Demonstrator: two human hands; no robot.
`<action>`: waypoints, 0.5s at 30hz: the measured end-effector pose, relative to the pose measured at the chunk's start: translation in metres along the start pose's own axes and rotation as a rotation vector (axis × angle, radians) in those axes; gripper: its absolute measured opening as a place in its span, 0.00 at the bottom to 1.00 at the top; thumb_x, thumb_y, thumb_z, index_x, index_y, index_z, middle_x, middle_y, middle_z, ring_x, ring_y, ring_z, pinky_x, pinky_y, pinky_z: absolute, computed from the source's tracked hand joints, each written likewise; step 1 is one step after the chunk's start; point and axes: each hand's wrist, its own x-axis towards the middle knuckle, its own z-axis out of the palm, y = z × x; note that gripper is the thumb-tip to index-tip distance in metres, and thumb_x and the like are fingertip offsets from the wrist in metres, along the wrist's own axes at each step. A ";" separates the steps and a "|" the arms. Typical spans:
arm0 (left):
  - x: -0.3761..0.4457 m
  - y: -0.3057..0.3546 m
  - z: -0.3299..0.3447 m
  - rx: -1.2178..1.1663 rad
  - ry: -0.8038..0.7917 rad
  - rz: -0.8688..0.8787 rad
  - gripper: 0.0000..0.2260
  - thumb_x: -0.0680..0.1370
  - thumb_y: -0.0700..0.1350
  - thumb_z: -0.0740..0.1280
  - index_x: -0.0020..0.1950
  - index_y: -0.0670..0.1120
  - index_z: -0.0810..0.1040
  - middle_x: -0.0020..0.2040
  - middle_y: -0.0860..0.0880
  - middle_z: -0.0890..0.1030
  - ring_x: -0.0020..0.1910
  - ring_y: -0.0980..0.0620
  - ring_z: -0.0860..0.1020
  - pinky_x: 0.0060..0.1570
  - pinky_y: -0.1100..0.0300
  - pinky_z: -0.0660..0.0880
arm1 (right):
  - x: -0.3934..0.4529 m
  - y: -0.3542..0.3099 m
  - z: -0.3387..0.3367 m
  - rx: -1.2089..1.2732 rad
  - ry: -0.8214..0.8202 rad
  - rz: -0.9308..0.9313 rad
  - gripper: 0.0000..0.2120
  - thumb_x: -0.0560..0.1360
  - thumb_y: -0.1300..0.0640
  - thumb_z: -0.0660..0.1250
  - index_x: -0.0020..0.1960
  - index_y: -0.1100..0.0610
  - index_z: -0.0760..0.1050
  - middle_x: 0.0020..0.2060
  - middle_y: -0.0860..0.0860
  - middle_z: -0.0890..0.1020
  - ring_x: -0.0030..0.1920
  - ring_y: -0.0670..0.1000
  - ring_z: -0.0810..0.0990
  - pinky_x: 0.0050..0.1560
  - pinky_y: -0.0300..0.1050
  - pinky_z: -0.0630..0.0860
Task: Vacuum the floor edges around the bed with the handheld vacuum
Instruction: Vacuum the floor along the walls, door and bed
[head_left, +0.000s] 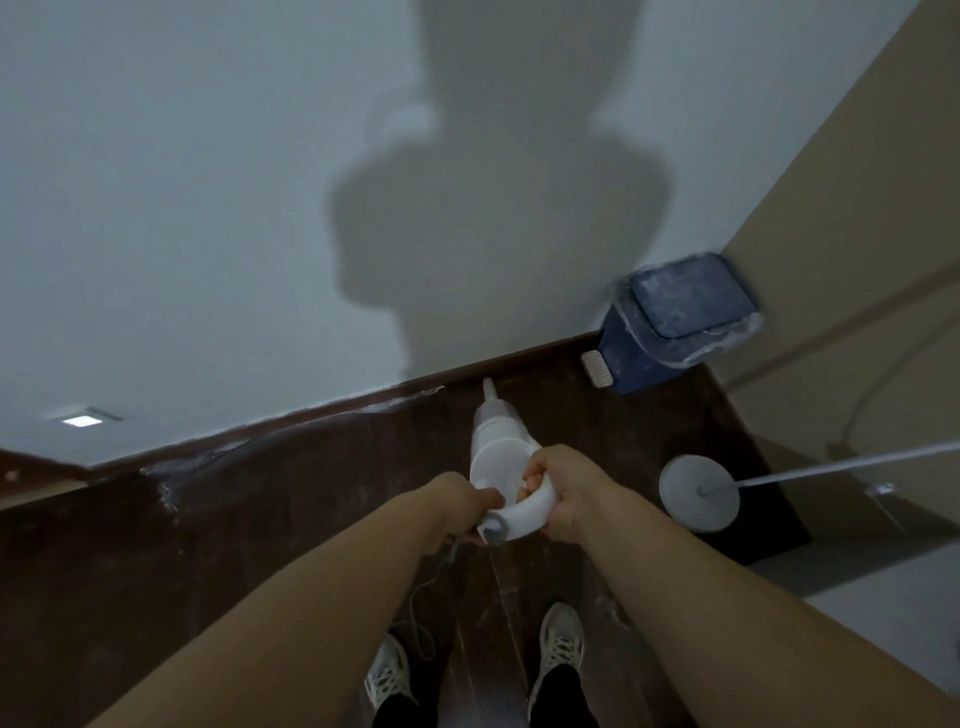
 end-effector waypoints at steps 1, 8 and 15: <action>0.002 0.007 0.007 0.002 -0.009 0.002 0.18 0.78 0.52 0.64 0.58 0.38 0.74 0.39 0.48 0.78 0.37 0.53 0.76 0.41 0.61 0.73 | 0.001 -0.003 -0.009 0.003 0.016 -0.004 0.20 0.69 0.70 0.61 0.59 0.58 0.69 0.50 0.59 0.74 0.36 0.51 0.72 0.35 0.45 0.73; 0.011 0.049 0.052 -0.020 -0.082 0.013 0.18 0.79 0.51 0.64 0.61 0.38 0.73 0.40 0.48 0.76 0.37 0.53 0.76 0.41 0.61 0.74 | 0.005 -0.023 -0.060 0.017 0.084 -0.030 0.23 0.67 0.71 0.60 0.61 0.58 0.69 0.45 0.58 0.73 0.34 0.51 0.70 0.32 0.44 0.71; 0.009 0.053 0.052 -0.005 -0.066 0.005 0.15 0.79 0.51 0.63 0.57 0.41 0.72 0.39 0.47 0.77 0.36 0.53 0.76 0.42 0.61 0.74 | 0.002 -0.031 -0.062 -0.043 0.070 -0.023 0.18 0.70 0.70 0.60 0.58 0.59 0.69 0.51 0.59 0.73 0.34 0.51 0.71 0.33 0.44 0.71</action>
